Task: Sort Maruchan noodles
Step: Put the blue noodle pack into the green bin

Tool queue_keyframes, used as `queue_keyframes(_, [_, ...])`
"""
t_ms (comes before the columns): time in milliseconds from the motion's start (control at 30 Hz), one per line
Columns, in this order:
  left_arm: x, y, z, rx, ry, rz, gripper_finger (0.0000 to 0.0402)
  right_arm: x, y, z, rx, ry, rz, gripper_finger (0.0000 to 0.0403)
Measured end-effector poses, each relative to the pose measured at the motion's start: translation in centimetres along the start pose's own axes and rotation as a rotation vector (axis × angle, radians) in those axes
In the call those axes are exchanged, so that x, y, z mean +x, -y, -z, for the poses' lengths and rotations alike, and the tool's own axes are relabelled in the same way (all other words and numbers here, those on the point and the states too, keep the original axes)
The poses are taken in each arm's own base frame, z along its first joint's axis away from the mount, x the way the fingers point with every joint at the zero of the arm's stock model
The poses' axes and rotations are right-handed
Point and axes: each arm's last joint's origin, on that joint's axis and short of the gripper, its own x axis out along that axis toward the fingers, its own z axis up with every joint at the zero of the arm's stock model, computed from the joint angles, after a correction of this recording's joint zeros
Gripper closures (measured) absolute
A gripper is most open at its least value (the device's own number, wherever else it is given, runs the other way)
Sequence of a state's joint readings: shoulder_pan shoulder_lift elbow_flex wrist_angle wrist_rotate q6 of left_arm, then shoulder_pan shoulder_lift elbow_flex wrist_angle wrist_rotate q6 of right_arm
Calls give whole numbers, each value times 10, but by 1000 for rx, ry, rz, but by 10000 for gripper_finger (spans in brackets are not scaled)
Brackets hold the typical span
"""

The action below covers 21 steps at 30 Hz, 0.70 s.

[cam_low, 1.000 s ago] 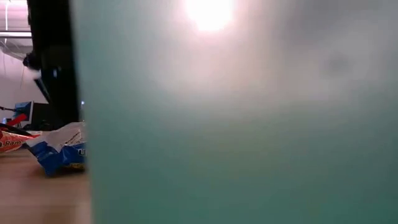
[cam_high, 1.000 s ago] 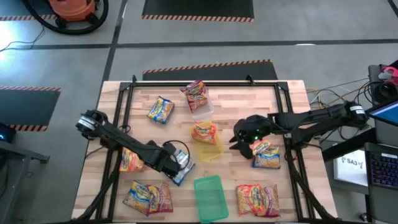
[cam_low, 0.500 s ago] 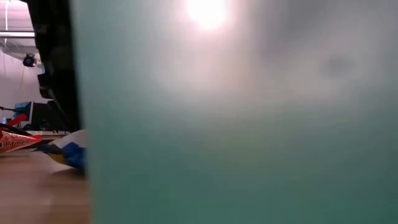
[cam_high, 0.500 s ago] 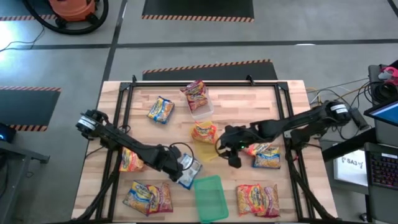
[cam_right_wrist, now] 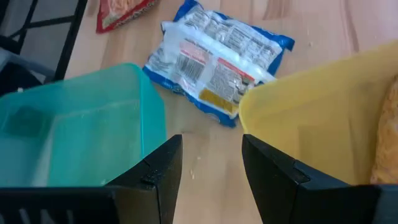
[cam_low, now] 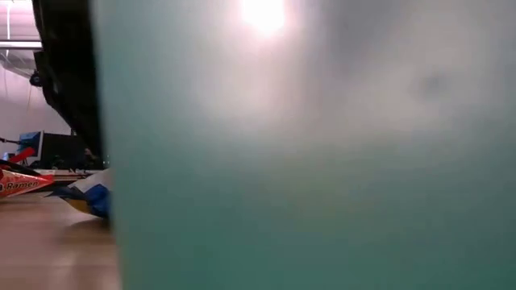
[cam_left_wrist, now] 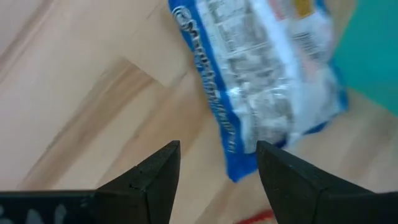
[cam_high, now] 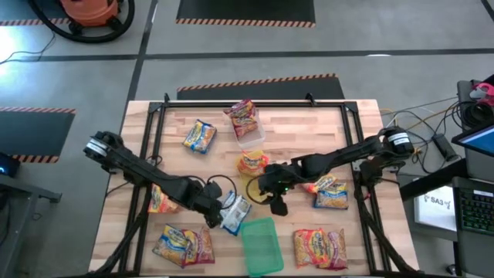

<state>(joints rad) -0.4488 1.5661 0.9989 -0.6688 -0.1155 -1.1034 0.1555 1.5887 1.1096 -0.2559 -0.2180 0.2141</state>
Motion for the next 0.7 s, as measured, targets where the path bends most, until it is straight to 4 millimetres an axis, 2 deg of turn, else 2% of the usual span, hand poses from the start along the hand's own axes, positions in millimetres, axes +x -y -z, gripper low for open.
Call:
queue_keyframes(100, [-6,0,2,-38,38,13,208,2,0,-4,0,-3,1,247])
queue_keyframes(200, [-3,1,3,-64,88,46,208,3,1,-4,-19,-13,41,252])
queue_keyframes(333, [15,-6,8,-116,124,125,208,9,5,2,-59,-32,94,260])
queue_keyframes(533, [38,-25,20,-204,164,201,208,19,9,7,-123,-49,96,263])
queue_keyframes(700, [50,-34,26,-238,234,388,208,26,10,8,-173,-60,95,262])
